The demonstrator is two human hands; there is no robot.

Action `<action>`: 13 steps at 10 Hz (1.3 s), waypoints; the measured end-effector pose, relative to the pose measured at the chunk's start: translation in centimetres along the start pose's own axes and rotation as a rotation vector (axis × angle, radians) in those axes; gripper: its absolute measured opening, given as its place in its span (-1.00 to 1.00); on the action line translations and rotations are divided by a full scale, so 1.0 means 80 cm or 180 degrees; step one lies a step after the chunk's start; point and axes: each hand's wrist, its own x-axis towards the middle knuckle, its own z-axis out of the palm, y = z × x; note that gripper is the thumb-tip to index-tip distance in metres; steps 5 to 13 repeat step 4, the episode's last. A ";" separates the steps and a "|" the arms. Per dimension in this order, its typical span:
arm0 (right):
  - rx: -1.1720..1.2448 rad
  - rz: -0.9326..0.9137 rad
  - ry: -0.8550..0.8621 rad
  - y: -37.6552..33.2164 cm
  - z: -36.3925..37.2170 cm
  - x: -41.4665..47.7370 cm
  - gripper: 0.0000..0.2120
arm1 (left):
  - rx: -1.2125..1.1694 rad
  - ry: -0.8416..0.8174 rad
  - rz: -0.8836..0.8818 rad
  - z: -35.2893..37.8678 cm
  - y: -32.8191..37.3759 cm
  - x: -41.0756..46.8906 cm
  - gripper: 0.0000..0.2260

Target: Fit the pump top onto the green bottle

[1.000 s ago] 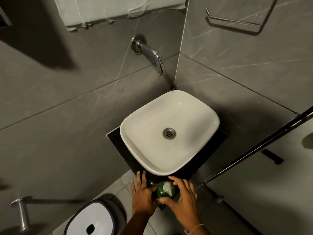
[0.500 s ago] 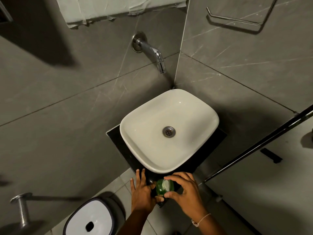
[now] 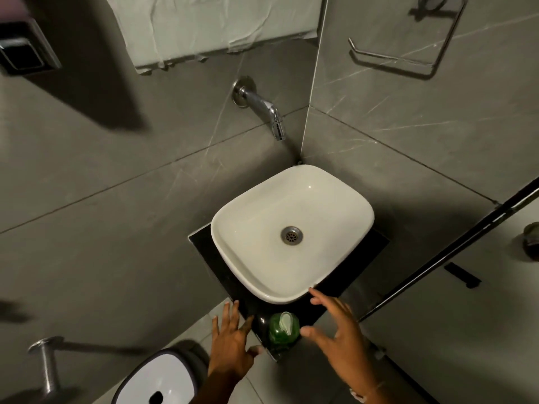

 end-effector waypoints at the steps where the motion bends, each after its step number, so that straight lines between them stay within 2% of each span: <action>1: 0.0183 -0.0291 0.0466 -0.059 -0.041 0.006 -0.53 | 0.0032 0.0559 -0.0048 -0.048 -0.016 0.002 -0.53; 2: 0.0457 -0.0768 0.0849 -0.145 -0.099 0.010 -0.62 | 0.0125 0.1195 0.0014 -0.128 -0.021 0.031 -0.59; 3: 0.0739 -0.1829 0.0820 -0.252 -0.175 0.018 -0.48 | 0.0202 0.1768 0.0215 -0.239 -0.011 0.073 -0.58; 4: 0.0837 -0.2864 0.0816 -0.336 -0.250 0.022 -0.51 | 0.0395 0.1872 0.0309 -0.363 0.015 0.110 -0.53; 13: 0.0837 -0.2864 0.0816 -0.336 -0.250 0.022 -0.51 | 0.0395 0.1872 0.0309 -0.363 0.015 0.110 -0.53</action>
